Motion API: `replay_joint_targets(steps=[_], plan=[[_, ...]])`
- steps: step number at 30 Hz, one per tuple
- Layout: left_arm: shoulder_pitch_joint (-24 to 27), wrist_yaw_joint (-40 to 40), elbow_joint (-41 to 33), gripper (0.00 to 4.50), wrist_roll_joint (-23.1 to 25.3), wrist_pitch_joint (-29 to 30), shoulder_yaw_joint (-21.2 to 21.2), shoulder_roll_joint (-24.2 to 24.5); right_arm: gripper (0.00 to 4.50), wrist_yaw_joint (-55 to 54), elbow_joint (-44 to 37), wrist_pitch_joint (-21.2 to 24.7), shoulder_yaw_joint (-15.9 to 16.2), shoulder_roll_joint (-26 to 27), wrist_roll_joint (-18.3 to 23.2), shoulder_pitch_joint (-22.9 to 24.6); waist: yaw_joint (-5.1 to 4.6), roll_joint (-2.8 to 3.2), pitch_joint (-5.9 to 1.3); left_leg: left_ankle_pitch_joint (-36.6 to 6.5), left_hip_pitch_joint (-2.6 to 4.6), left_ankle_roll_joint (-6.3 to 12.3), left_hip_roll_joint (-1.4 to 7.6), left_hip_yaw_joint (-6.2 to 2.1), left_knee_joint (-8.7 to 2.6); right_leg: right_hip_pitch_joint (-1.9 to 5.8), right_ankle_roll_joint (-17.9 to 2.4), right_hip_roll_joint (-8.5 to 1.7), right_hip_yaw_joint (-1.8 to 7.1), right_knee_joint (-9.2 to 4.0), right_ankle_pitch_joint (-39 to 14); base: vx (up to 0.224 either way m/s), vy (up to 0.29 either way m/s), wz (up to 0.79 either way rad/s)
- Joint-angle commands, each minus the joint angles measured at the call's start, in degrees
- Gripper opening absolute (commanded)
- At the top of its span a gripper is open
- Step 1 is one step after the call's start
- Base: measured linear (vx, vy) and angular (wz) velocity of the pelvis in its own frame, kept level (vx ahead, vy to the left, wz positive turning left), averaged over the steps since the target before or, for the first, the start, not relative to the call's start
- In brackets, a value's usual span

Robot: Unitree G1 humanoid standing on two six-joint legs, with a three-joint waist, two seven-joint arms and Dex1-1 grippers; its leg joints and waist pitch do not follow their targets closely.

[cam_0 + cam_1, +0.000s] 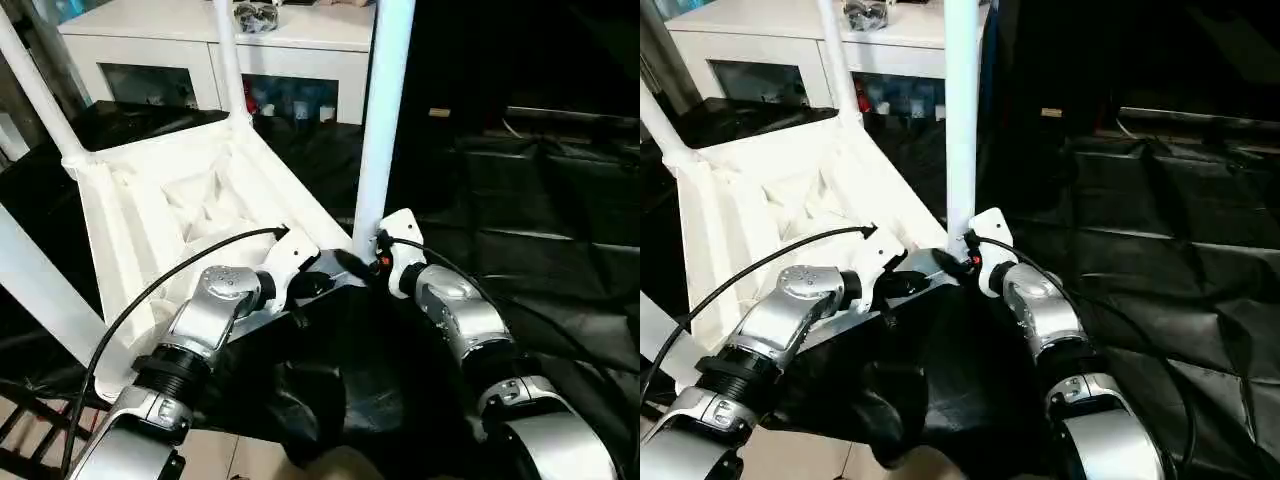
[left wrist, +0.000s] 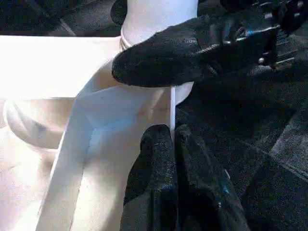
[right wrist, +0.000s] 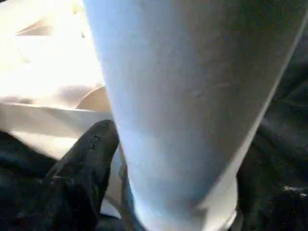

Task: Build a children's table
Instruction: Rotate leg to tighten

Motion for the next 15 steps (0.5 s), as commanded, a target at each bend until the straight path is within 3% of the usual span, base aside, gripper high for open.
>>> replay_joint_targets(steps=[1, 5, 7, 10, 13, 15], plan=[[-0.02, -3.75, -2.86, 0.00, -2.15, -3.00, -2.55, -1.47, 4.06, 9.07, -0.16, 2.08, 4.58, 2.55, 1.52, 0.06, 0.20, -0.36, -3.08, -15.56, -0.25, 1.88, 0.45, 0.19, -4.26, 2.56, -11.91, -1.95, 1.39, -4.72, -15.02, 0.000, 0.000, 0.00], [0.86, -8.35, -4.27, 0.00, -3.18, -4.07, -2.95, 0.78, 4.06, 17.64, -2.54, 0.83, 5.93, -0.98, 2.23, 0.50, 0.30, -0.22, -3.28, -13.65, -0.13, 2.65, 0.57, 0.34, -4.02, 2.53, -13.27, -1.89, 1.44, -4.37, -10.86, 0.000, 0.000, 0.00], [1.34, -11.07, -4.93, 0.00, -3.81, -4.82, -3.25, 2.10, 4.06, 22.05, -3.87, 0.41, 6.52, -2.82, 2.74, 0.77, 0.77, -0.15, -3.64, -9.28, -0.30, 4.33, 0.57, 0.49, -3.53, 2.95, -15.63, -1.68, 1.26, -3.35, -2.17, 0.000, 0.000, 0.00], [2.09, -17.58, -6.20, 0.00, -5.07, -5.43, -3.66, 5.93, 4.06, 34.81, -7.88, -0.37, 9.24, -8.59, 3.74, 2.07, 1.62, 0.00, -3.98, -6.05, -0.22, 6.84, 0.73, 0.71, -2.87, 2.88, -17.61, -1.50, 1.06, -2.62, 3.85, 0.000, 0.000, 0.00], [2.17, -20.22, -6.12, 0.00, -5.38, -6.77, -3.43, 7.63, 4.06, 40.14, -9.59, 0.16, 10.79, -10.97, 3.49, 2.90, 2.38, -0.10, -3.82, -6.28, -0.23, 7.56, 0.80, 0.79, -2.82, 2.68, -18.13, -1.56, 1.01, -2.58, 3.78, 0.000, 0.000, 0.00], [2.17, -22.28, -6.00, 0.00, -5.53, -7.47, -3.17, 8.99, 4.06, 42.64, -10.02, 0.09, 11.75, -12.39, 2.78, 3.23, 2.67, -0.17, -3.58, -9.09, -0.19, 6.21, 0.92, 0.72, -3.19, 2.62, -17.46, -1.74, 1.05, -2.91, -1.05, 0.000, 0.000, 0.00]])
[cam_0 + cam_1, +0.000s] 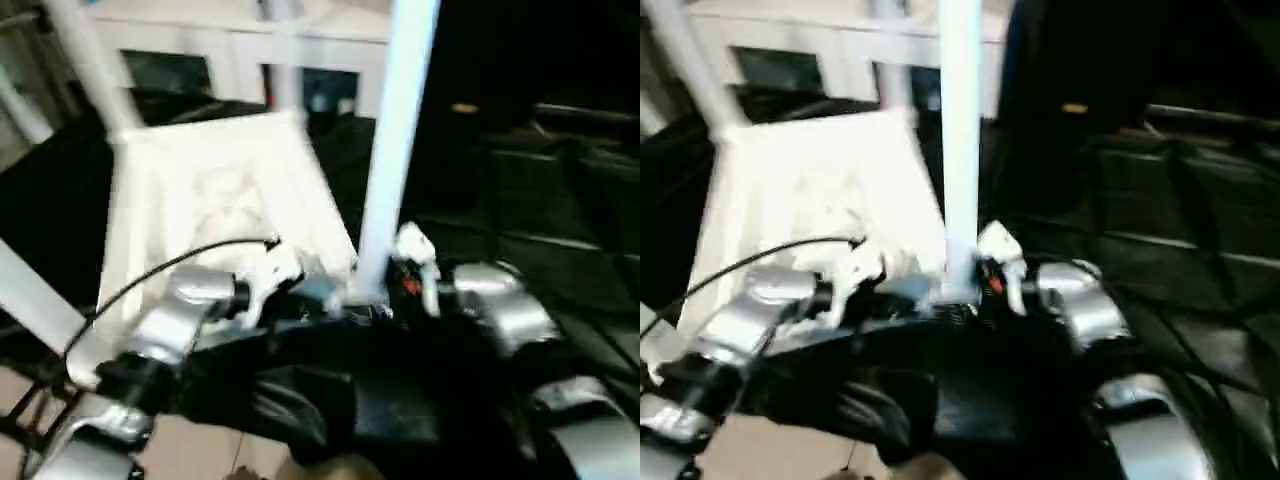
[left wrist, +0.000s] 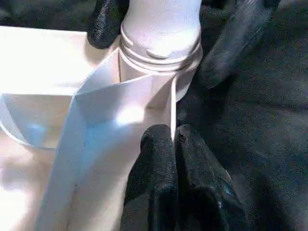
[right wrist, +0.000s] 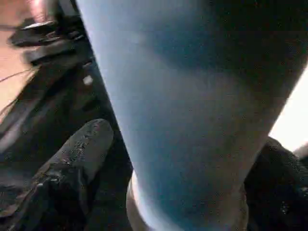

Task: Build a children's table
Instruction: Rotate leg to tighten

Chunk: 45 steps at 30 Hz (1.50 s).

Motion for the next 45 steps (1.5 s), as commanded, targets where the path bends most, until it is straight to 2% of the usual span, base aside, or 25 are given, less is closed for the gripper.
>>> replay_joint_targets(steps=[1, 2, 4, 6, 8, 9, 13, 19, 21, 22, 23, 24, 25, 26, 28, 32, 33, 36, 39, 40, 41, 42, 45], plan=[[-0.64, -1.72, -1.58, 0.00, -1.16, -1.80, -0.34, -0.16, 4.06, 4.30, -1.29, 0.19, 2.93, 0.06, -0.12, 0.69, -0.16, -0.15, -3.55, -10.50, 0.61, 4.97, 0.89, 0.68, -3.54, 3.34, -17.02, -1.77, 1.31, -3.13, -3.02, 0.000, 0.000, 0.00], [-0.54, -3.19, -1.69, 0.00, -1.41, -1.84, -0.45, 0.74, 4.06, 5.31, -1.61, 0.35, 3.25, -0.33, -0.12, 0.82, -0.17, -0.33, -3.49, -10.95, 0.58, 4.62, 0.89, 0.64, -3.61, 3.35, -16.72, -1.81, 1.33, -3.20, -3.87, 0.000, 0.000, 0.00], [-0.42, -4.14, -1.88, 0.00, -1.58, -1.85, -0.54, 1.41, 3.72, 5.77, -1.86, 0.39, 3.43, -0.44, -0.08, 0.94, -0.20, -0.40, -3.41, -11.64, 0.59, 3.83, 0.90, 0.62, -3.72, 3.28, -16.16, -1.87, 1.41, -3.33, -5.83, 0.000, 0.000, 0.00], [-0.24, -5.66, -2.45, 0.00, -2.48, -1.40, -0.58, 2.35, 3.67, 6.56, -2.48, 0.77, 3.71, -0.57, 0.41, 1.14, -0.23, -0.44, -3.40, -11.73, 0.58, 3.15, 0.87, 0.60, -3.76, 3.25, -15.67, -1.90, 1.51, -3.34, -6.83, 0.000, 0.000, 0.00], [-0.07, -6.80, -2.95, 0.00, -3.19, -1.15, -0.54, 2.85, 3.54, 7.43, -3.30, 1.34, 3.85, -0.57, 0.92, 1.44, -0.18, -0.49, -3.48, -10.97, 0.55, 3.23, 0.87, 0.58, -3.72, 3.32, -15.65, -1.90, 1.53, -3.19, -5.83, 0.000, 0.000, 0.00], [0.07, -7.41, -3.30, 0.00, -3.48, -0.80, -0.56, 3.04, 3.30, 7.95, -3.75, 1.64, 3.97, -0.57, 1.11, 1.66, -0.18, -0.44, -3.51, -10.52, 0.58, 3.47, 0.86, 0.61, -3.68, 3.25, -15.82, -1.86, 1.50, -3.14, -5.09, 0.000, 0.000, 0.00], [0.57, -8.43, -4.06, 0.00, -3.83, -0.34, -0.65, 3.40, 3.17, 9.05, -4.44, 2.29, 4.28, -0.39, 1.53, 2.12, -0.08, -0.39, -3.63, -9.07, 0.54, 3.98, 0.83, 0.63, -3.52, 3.29, -16.41, -1.79, 1.43, -2.89, -2.90, 0.000, 0.000, 0.00], [1.09, -6.50, -3.76, 0.00, -3.74, -0.47, 0.05, 2.34, 2.62, 6.67, -4.86, 2.61, 3.74, 0.84, 1.83, 3.24, 0.12, -0.40, -3.57, -9.84, 0.56, 3.45, 0.81, 0.63, -3.58, 3.33, -16.02, -1.87, 1.48, -3.06, -4.22, 0.000, 0.000, 0.00], [0.22, -0.38, -1.74, 0.00, -2.36, 0.15, 1.28, -0.02, 2.61, -2.30, -2.23, 1.97, 1.48, 4.20, 1.30, 3.34, 0.00, -0.46, -3.46, -10.14, 0.49, 2.92, 0.76, 0.63, -3.68, 3.27, -15.70, -1.89, 1.55, -3.15, -5.07, 0.000, 0.000, 0.00], [-0.06, 1.02, -1.14, 0.00, -2.09, 0.23, 1.62, -0.60, 2.60, -5.97, -0.87, 1.81, 0.88, 5.27, 0.60, 3.00, -0.32, -0.50, -3.23, -11.59, 0.49, 2.10, 0.67, 0.55, -3.90, 3.18, -15.19, -1.95, 1.57, -3.46, -7.62, 0.000, 0.000, 0.00], [-0.10, 1.21, -1.07, 0.00, -2.06, 0.25, 1.66, -0.67, 2.59, -6.44, -0.69, 1.79, 0.81, 5.40, 0.50, 2.96, -0.32, -0.50, -3.23, -11.59, 0.49, 2.10, 0.67, 0.55, -3.90, 3.18, -15.19, -1.95, 1.57, -3.46, -7.62, 0.000, 0.000, 0.00], [-0.86, 4.94, 0.24, 0.00, -1.51, 0.21, 2.35, -2.26, 2.59, -12.37, 1.75, 1.43, -0.22, 7.23, -0.65, 2.31, -0.75, -0.44, -3.00, -14.62, 0.71, 0.54, 0.59, 0.42, -4.23, 3.00, -13.52, -2.12, 1.63, -4.08, -14.05, 0.000, 0.000, 0.00], [-1.10, 6.03, 0.64, 0.00, -1.34, 0.11, 2.51, -2.77, 2.59, -13.86, 2.45, 1.34, -0.44, 7.70, -0.95, 2.14, -1.07, -0.51, -2.91, -15.57, 0.52, -0.36, 0.52, 0.17, -4.46, 3.23, -12.08, -2.23, 1.57, -4.36, -17.34, 0.000, 0.000, 0.00], [-1.41, 7.25, 1.09, 0.00, -1.18, 0.42, 2.65, -3.44, 2.59, -16.33, 3.49, 1.26, -0.64, 8.43, -1.50, 1.85, -1.13, -0.50, -2.93, -15.93, 0.53, -0.56, 0.50, 0.08, -4.53, 3.26, -11.47, -2.22, 1.54, -4.43, -18.53, 0.000, 0.000, 0.00], [-2.44, 11.41, 2.70, 0.00, 0.10, 0.88, 2.78, -5.19, 2.58, -23.30, 6.72, 2.02, -1.67, 10.85, -2.24, 0.67, -1.86, -0.28, -2.87, -17.08, 0.82, -0.78, 0.44, 0.11, -4.50, 2.73, -10.82, -2.16, 1.69, -4.83, -20.13, 0.000, 0.000, 0.00], [-4.57, 20.97, 5.58, 0.00, 2.16, 2.81, 3.52, -9.84, 2.58, -36.14, 11.30, 3.32, -4.24, 15.87, -2.91, -1.69, -2.31, -0.35, -3.02, -15.73, 0.60, -0.89, 0.35, 0.09, -4.48, 2.93, -10.82, -2.02, 1.68, -4.69, -18.38, 0.000, 0.000, 0.00], [-4.95, 23.12, 5.84, 0.00, 2.34, 3.62, 3.79, -11.20, 2.58, -38.96, 12.30, 3.53, -4.60, 16.97, -3.22, -2.34, -2.27, -0.27, -3.08, -15.38, 0.76, -0.94, 0.33, 0.18, -4.39, 2.78, -11.04, -2.00, 1.72, -4.69, -17.61, 0.000, 0.000, 0.00], [-5.64, 26.54, 6.54, 0.00, 3.10, 3.96, 3.99, -13.76, 2.58, -43.64, 14.88, 3.20, -5.27, 19.20, -3.64, -3.98, -2.25, -0.30, -3.23, -13.95, 0.51, -0.10, 0.26, 0.26, -4.23, 2.95, -11.60, -1.97, 1.70, -4.55, -14.74, 0.000, 0.000, 0.00], [-5.46, 25.93, 5.88, 0.00, 3.09, 3.47, 2.99, -14.70, 2.58, -43.20, 15.70, 1.56, -4.98, 20.04, -3.60, -4.85, -2.05, -0.27, -3.56, -11.84, 0.34, 1.37, 0.22, 0.33, -4.00, 3.24, -12.32, -1.91, 1.60, -4.17, -10.56, 0.000, 0.000, 0.00], [-5.33, 25.41, 5.61, 0.00, 3.01, 3.26, 2.72, -14.72, 2.92, -42.86, 15.81, 1.34, -5.12, 20.08, -3.36, -5.06, -2.08, -0.15, -3.54, -11.38, 0.34, 1.81, 0.19, 0.38, -4.00, 3.25, -12.80, -1.87, 1.53, -4.13, -9.50, 0.000, 0.000, 0.00], [-5.14, 24.81, 5.27, 0.00, 3.06, 2.92, 2.40, -14.61, 2.92, -42.26, 16.13, 1.21, -5.70, 20.16, -2.91, -5.43, -2.09, -0.14, -3.56, -11.29, 0.31, 1.95, 0.19, 0.39, -3.99, 3.31, -12.96, -1.89, 1.50, -4.12, -9.28, 0.000, 0.000, 0.00], [-4.76, 23.79, 4.65, 0.00, 3.04, 2.73, 2.07, -14.22, 3.29, -41.25, 16.30, 0.94, -5.96, 19.94, -2.86, -5.76, -2.11, -0.12, -3.52, -11.37, 0.28, 2.11, 0.21, 0.41, -4.00, 3.33, -13.15, -1.89, 1.50, -4.14, -9.20, 0.000, 0.000, 0.00], [-3.77, 21.25, 3.21, 0.00, 2.64, 2.02, 1.94, -12.98, 3.47, -38.71, 15.94, 0.14, -5.61, 18.65, -3.03, -6.14, -2.19, -0.09, -3.41, -12.89, 0.34, 2.06, 0.29, 0.38, -4.15, 3.33, -12.85, -1.96, 1.47, -4.35, -11.33, 0.000, 0.000, 0.00]])
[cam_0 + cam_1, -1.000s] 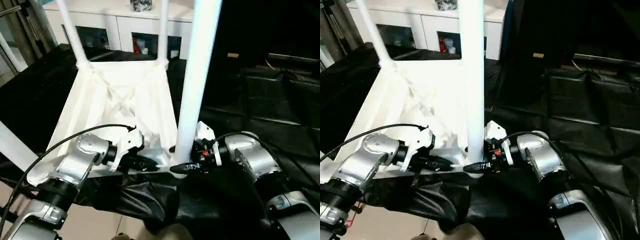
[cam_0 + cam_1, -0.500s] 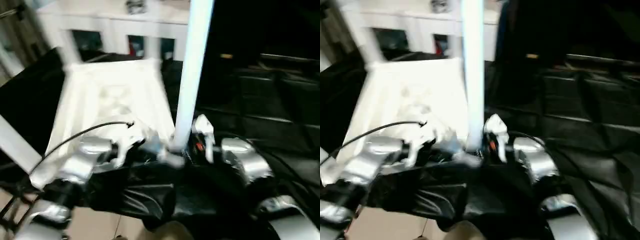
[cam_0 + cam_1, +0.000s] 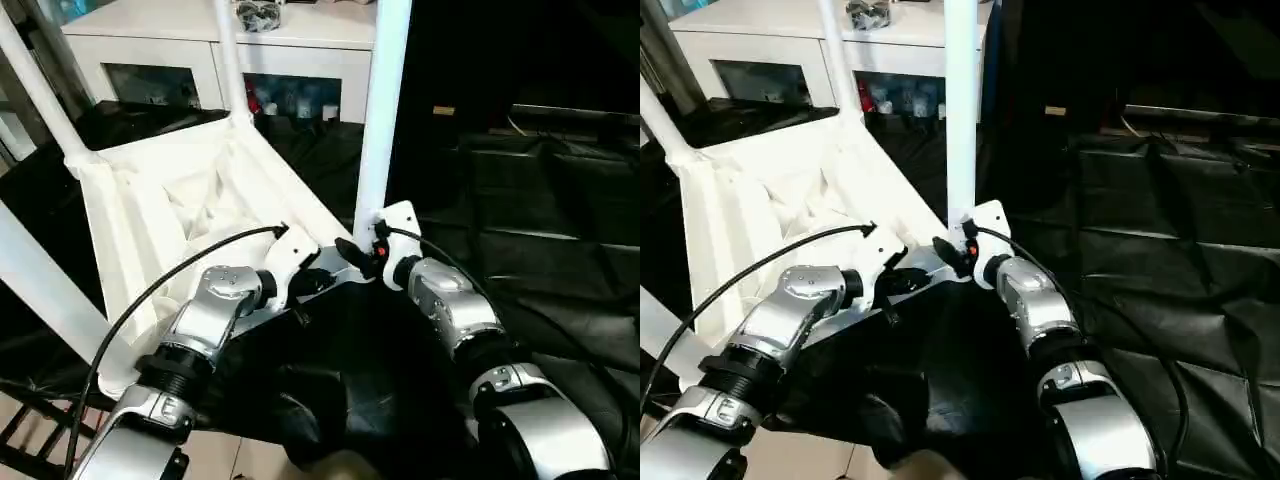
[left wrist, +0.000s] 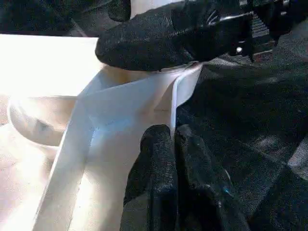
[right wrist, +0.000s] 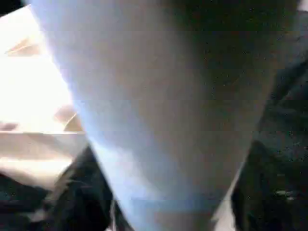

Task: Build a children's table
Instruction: Rotate leg to tighten

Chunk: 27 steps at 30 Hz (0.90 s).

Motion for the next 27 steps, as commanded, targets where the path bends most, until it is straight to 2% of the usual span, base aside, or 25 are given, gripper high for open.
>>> replay_joint_targets(steps=[1, 3, 8, 10, 11, 14, 17, 19, 21, 25, 27], plan=[[-0.54, -2.18, -2.94, 0.00, -1.76, -2.75, -2.20, -2.09, 3.47, 6.18, 1.78, 1.05, 4.68, 3.75, -1.06, -0.05, 0.23, -0.56, -3.13, -13.00, -0.06, 2.36, 0.42, 0.35, -3.98, 2.90, -12.67, -2.01, 1.34, -4.33, -11.80, 0.000, 0.000, 0.00], [-0.16, -3.96, -3.47, 0.00, -2.03, -3.23, -2.45, -1.18, 3.79, 9.00, 0.92, 0.56, 5.15, 2.66, -0.75, 0.02, 0.14, -0.58, -3.23, -12.56, -0.10, 2.60, 0.43, 0.32, -3.92, 3.00, -12.94, -1.99, 1.33, -4.20, -10.71, 0.000, 0.000, 0.00], [0.83, -9.54, -5.14, 0.00, -3.53, -4.04, -3.01, 1.37, 3.84, 19.61, -1.97, -1.30, 7.08, -0.89, 0.12, 0.83, 0.30, -0.53, -3.48, -9.47, -0.15, 4.52, 0.57, 0.50, -3.48, 3.13, -15.04, -1.94, 1.31, -3.51, -4.27, 0.000, 0.000, 0.00], [1.42, -14.15, -6.30, 0.00, -4.40, -4.83, -3.55, 3.55, 3.84, 29.65, -5.44, -1.37, 8.41, -3.96, 1.73, 2.03, 0.88, -0.51, -3.61, -7.94, -0.13, 5.90, 0.65, 0.64, -3.17, 3.23, -16.01, -1.74, 1.17, -3.04, -1.16, 0.000, 0.000, 0.00], [1.42, -14.15, -6.30, 0.00, -4.40, -4.83, -3.55, 3.55, 3.84, 29.65, -5.44, -1.37, 8.41, -3.96, 1.73, 2.03, 0.99, -0.55, -3.57, -7.49, -0.20, 6.30, 0.68, 0.67, -3.11, 3.18, -16.25, -1.69, 1.15, -2.99, -0.35, 0.000, 0.000, 0.00], [2.08, -18.95, -7.12, 0.00, -4.70, -5.55, -4.32, 6.19, 3.84, 40.02, -9.54, -1.84, 11.13, -8.07, 1.82, 3.82, 1.48, -0.57, -3.73, -6.69, -0.04, 7.31, 0.76, 0.75, -2.87, 3.06, -17.28, -1.65, 1.06, -2.76, 1.26, 0.000, 0.000, 0.00], [2.58, -21.90, -7.85, 0.00, -5.16, -5.50, -4.46, 7.98, 3.84, 44.85, -11.76, -1.28, 12.27, -10.20, 2.35, 4.68, 2.19, -0.54, -3.47, -9.01, 0.08, 6.55, 0.90, 0.79, -3.05, 2.81, -16.98, -1.75, 1.14, -2.89, -1.62, 0.000, 0.000, 0.00], [2.95, -24.42, -8.28, 0.00, -5.70, -5.55, -4.40, 9.45, 3.84, 47.89, -13.12, -0.89, 12.95, -11.76, 2.65, 5.23, 2.26, -0.65, -3.23, -11.28, 0.09, 5.26, 0.95, 0.69, -3.37, 2.79, -16.21, -1.86, 1.18, -3.26, -5.60, 0.000, 0.000, 0.00], [3.19, -25.84, -8.55, 0.00, -6.14, -5.28, -4.40, 10.28, 3.69, 49.16, -13.63, -0.64, 13.15, -12.40, 2.72, 5.46, 2.27, -0.55, -3.17, -11.91, 0.09, 4.43, 1.03, 0.62, -3.53, 2.73, -15.70, -1.88, 1.24, -3.32, -7.19, 0.000, 0.000, 0.00], [3.75, -28.77, -9.59, 0.00, -7.21, -4.66, -4.53, 11.86, 3.51, 50.97, -14.47, 0.16, 13.11, -13.02, 2.83, 5.79, 2.23, -0.62, -3.30, -10.74, 0.13, 4.14, 0.92, 0.66, -3.42, 2.71, -15.81, -1.85, 1.31, -3.17, -5.65, 0.000, 0.000, 0.00], [4.10, -29.83, -10.16, 0.00, -7.90, -4.32, -4.34, 12.41, 3.17, 52.21, -15.38, 1.03, 13.17, -13.26, 3.18, 6.16, 2.34, -0.67, -3.35, -9.82, 0.07, 4.39, 0.89, 0.66, -3.34, 2.80, -15.99, -1.82, 1.31, -3.00, -4.24, 0.000, 0.000, 0.00]])
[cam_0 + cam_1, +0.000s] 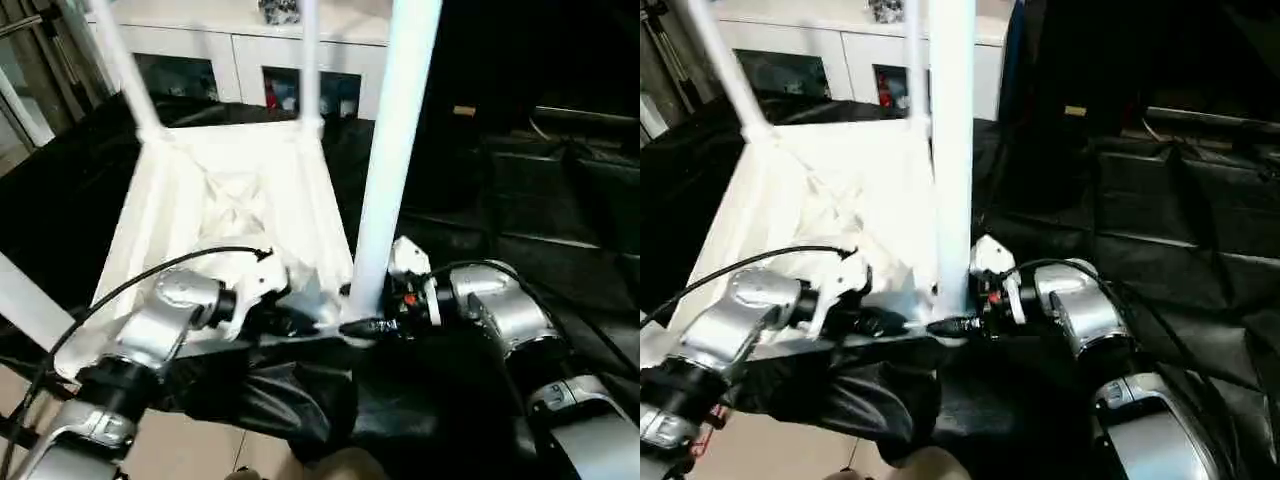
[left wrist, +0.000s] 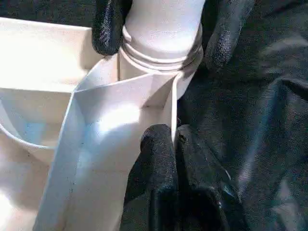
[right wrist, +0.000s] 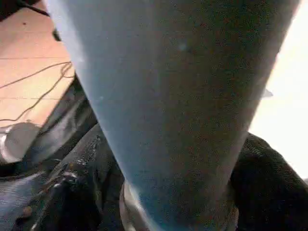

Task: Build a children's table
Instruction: Rotate leg to tighten

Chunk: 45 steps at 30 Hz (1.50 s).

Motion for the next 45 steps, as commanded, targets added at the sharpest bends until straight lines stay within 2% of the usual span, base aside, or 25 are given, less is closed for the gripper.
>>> replay_joint_targets(steps=[1, 4, 5, 10, 12, 14, 15, 18, 20, 22, 24, 25, 26, 29, 32, 33, 35, 38, 40, 41, 45], plan=[[-0.41, -1.47, -3.05, 0.00, -2.13, -0.06, -0.45, -0.52, 3.12, 2.79, -1.97, 0.98, 1.70, 0.46, 0.78, 0.50, -0.09, -0.39, -3.60, -9.37, 0.48, 4.46, 0.78, 0.63, -3.72, 3.35, -16.01, -1.77, 1.39, -3.13, -3.72, 0.000, 0.000, 0.00], [-0.06, -2.37, -3.68, 0.00, -2.61, 0.75, -0.55, -0.21, 2.92, 3.81, -3.01, 1.82, 2.11, 0.21, 1.20, 0.99, -0.02, -0.36, -3.63, -8.81, 0.47, 4.96, 0.80, 0.67, -3.62, 3.30, -16.52, -1.80, 1.32, -3.06, -2.97, 0.000, 0.000, 0.00], [0.03, -2.50, -3.84, 0.00, -2.67, 0.82, -0.59, -0.13, 2.72, 4.00, -3.40, 2.08, 2.21, 0.20, 1.27, 1.21, -0.01, -0.35, -3.61, -8.99, 0.48, 4.93, 0.78, 0.67, -3.62, 3.28, -16.48, -1.78, 1.32, -3.11, -3.28, 0.000, 0.000, 0.00], [0.16, -1.81, -3.89, 0.00, -2.65, 0.69, -0.40, -0.43, 2.47, 4.18, -4.06, 2.65, 2.36, 0.44, 1.53, 1.86, 0.01, -0.41, -3.52, -10.39, 0.54, 3.84, 0.76, 0.63, -3.76, 3.29, -15.62, -1.83, 1.41, -3.34, -5.97, 0.000, 0.000, 0.00], [-0.22, 0.79, -3.15, 0.00, -2.42, 0.39, 0.30, -1.70, 2.45, 2.42, -4.47, 3.35, 1.90, 1.37, 1.97, 2.68, 0.07, -0.36, -3.54, -10.21, 0.55, 3.67, 0.79, 0.62, -3.75, 3.27, -15.50, -1.85, 1.45, -3.32, -5.71, 0.000, 0.000, 0.00], [-1.02, 4.27, -1.90, 0.00, -1.49, 0.66, 0.96, -3.09, 2.44, -1.95, -3.23, 3.16, 0.77, 2.95, 1.61, 2.70, 0.13, -0.42, -3.62, -9.74, 0.54, 3.73, 0.74, 0.63, -3.70, 3.32, -15.54, -1.82, 1.43, -3.26, -5.09, 0.000, 0.000, 0.00], [-2.04, 8.25, -0.30, 0.00, -0.60, 0.57, 1.80, -4.67, 2.44, -7.49, -1.40, 2.52, -0.52, 4.79, 0.78, 2.44, -0.07, -0.30, -3.45, -10.15, 0.52, 3.03, 0.68, 0.56, -3.83, 3.22, -15.25, -1.86, 1.49, -3.41, -5.79, 0.000, 0.000, 0.00], [-3.29, 12.92, 1.61, 0.00, 0.23, 0.42, 2.77, -6.44, 2.43, -13.09, 0.48, 2.04, -1.60, 6.55, -0.19, 2.05, -0.46, -0.47, -3.28, -12.74, 0.62, 1.59, 0.50, 0.37, -4.17, 3.34, -13.73, -2.05, 1.49, -3.99, -11.37, 0.000, 0.000, 0.00], [-4.62, 17.08, 3.55, 0.00, 1.21, 0.70, 3.20, -8.14, 2.43, -19.58, 2.74, 2.26, -2.19, 8.50, -1.57, 1.47, -0.95, -0.40, -3.04, -14.22, 0.52, 0.73, 0.43, 0.24, -4.44, 3.27, -12.38, -2.00, 1.52, -4.36, -14.59, 0.000, 0.000, 0.00], [-5.83, 22.75, 5.12, 0.00, 2.40, 1.88, 3.61, -10.75, 2.43, -29.28, 6.11, 3.38, -3.94, 11.62, -2.55, 0.35, -1.42, -0.31, -3.12, -15.09, 0.80, -0.03, 0.30, 0.20, -4.40, 3.11, -11.40, -2.13, 1.58, -4.70, -17.53, 0.000, 0.000, 0.00], [-6.41, 26.86, 5.84, 0.00, 3.32, 2.84, 3.89, -12.72, 2.43, -36.44, 8.50, 4.18, -5.34, 13.85, -3.10, -0.59, -2.07, -0.26, -3.05, -14.55, 0.53, -0.39, 0.27, 0.08, -4.55, 3.18, -11.22, -2.08, 1.55, -4.73, -17.37, 0.000, 0.000, 0.00], [-6.66, 28.83, 6.19, 0.00, 3.80, 3.18, 4.07, -13.63, 2.43, -39.33, 9.36, 4.11, -5.78, 14.73, -3.47, -0.98, -2.05, -0.35, -3.27, -14.04, 0.64, -0.14, 0.23, 0.14, -4.39, 3.22, -11.11, -2.03, 1.50, -4.72, -16.58, 0.000, 0.000, 0.00], [-6.84, 30.45, 6.52, 0.00, 4.36, 3.53, 4.13, -14.64, 2.43, -42.90, 10.53, 4.00, -6.53, 15.81, -3.87, -1.57, -2.11, -0.14, -3.25, -13.65, 0.65, -0.03, 0.30, 0.18, -4.38, 3.08, -11.39, -2.05, 1.60, -4.70, -15.54, 0.000, 0.000, 0.00], [-6.62, 34.35, 6.60, 0.00, 6.00, 3.68, 3.43, -17.30, 2.43, -50.13, 13.81, 2.68, -7.72, 18.66, -4.60, -3.52, -2.22, -0.11, -3.36, -12.73, 0.52, 0.61, 0.23, 0.20, -4.31, 3.22, -12.15, -1.86, 1.47, -4.50, -12.43, 0.000, 0.000, 0.00], [-6.02, 32.99, 5.99, 0.00, 6.03, 2.97, 2.24, -17.52, 2.43, -48.44, 14.19, 0.20, -7.25, 19.25, -4.91, -3.91, -2.12, -0.18, -3.52, -12.11, 0.42, 1.63, 0.18, 0.36, -4.12, 3.34, -12.68, -1.87, 1.42, -4.37, -10.05, 0.000, 0.000, 0.00], [-5.86, 32.51, 5.78, 0.00, 5.85, 2.93, 2.13, -17.55, 2.78, -47.55, 14.27, 0.05, -7.74, 19.48, -4.39, -4.05, -2.09, -0.14, -3.54, -11.34, 0.32, 2.13, 0.19, 0.34, -4.14, 3.45, -12.97, -1.83, 1.41, -4.24, -8.72, 0.000, 0.000, 0.00], [-5.62, 31.54, 5.30, 0.00, 5.64, 2.46, 1.96, -17.29, 3.13, -47.16, 14.40, 0.06, -8.43, 19.59, -3.69, -4.31, -2.09, -0.28, -3.46, -11.50, 0.35, 2.63, 0.20, 0.40, -4.15, 3.45, -13.25, -1.86, 1.40, -4.28, -8.72, 0.000, 0.000, 0.00], [-4.76, 27.87, 3.64, 0.00, 4.82, 2.08, 1.61, -15.76, 3.33, -44.25, 13.92, -0.34, -8.78, 18.93, -2.53, -4.68, -2.23, -0.19, -3.37, -12.59, 0.30, 2.54, 0.29, 0.30, -4.32, 3.46, -12.95, -1.96, 1.38, -4.42, -10.70, 0.000, 0.000, 0.00], [-4.43, 25.96, 3.12, 0.00, 4.41, 1.54, 1.49, -14.80, 3.62, -42.54, 13.68, -1.16, -8.29, 18.19, -2.59, -4.78, -2.51, -0.16, -3.45, -12.32, 0.25, 2.66, 0.34, 0.29, -4.26, 3.52, -13.22, -1.99, 1.40, -4.31, -9.78, 0.000, 0.000, 0.00], [-4.26, 24.93, 2.83, 0.00, 4.16, 1.39, 1.41, -14.26, 3.62, -41.46, 13.56, -1.51, -8.02, 17.71, -2.62, -4.84, -2.51, -0.16, -3.45, -12.32, 0.25, 2.66, 0.34, 0.29, -4.26, 3.52, -13.22, -1.99, 1.40, -4.31, -9.78, 0.000, 0.000, 0.00], [-2.97, 18.26, 1.16, 0.00, 2.88, -0.03, 0.69, -10.69, 3.73, -31.79, 11.21, -3.18, -5.77, 14.14, -2.59, -4.23, -2.57, -0.09, -3.84, -9.01, 0.24, 4.62, 0.40, 0.38, -3.77, 3.72, -15.52, -1.89, 1.33, -3.56, -2.98, 0.000, 0.000, 0.00]])
